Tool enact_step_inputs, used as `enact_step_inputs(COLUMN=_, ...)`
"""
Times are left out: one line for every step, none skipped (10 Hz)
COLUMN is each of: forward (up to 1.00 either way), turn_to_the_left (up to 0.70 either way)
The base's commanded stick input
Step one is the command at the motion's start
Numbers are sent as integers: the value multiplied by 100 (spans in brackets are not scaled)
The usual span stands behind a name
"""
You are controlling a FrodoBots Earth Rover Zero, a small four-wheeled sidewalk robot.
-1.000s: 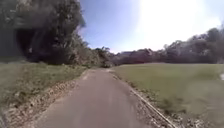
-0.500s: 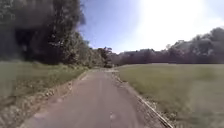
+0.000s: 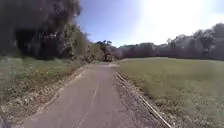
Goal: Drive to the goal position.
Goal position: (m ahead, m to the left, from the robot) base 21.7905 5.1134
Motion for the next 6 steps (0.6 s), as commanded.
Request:
enact_step_inputs(forward=0, turn_to_the_left=37)
enact_step_inputs(forward=0, turn_to_the_left=9)
enact_step_inputs(forward=0, turn_to_the_left=26)
enact_step_inputs(forward=0, turn_to_the_left=0)
enact_step_inputs(forward=0, turn_to_the_left=0)
enact_step_inputs(forward=0, turn_to_the_left=0)
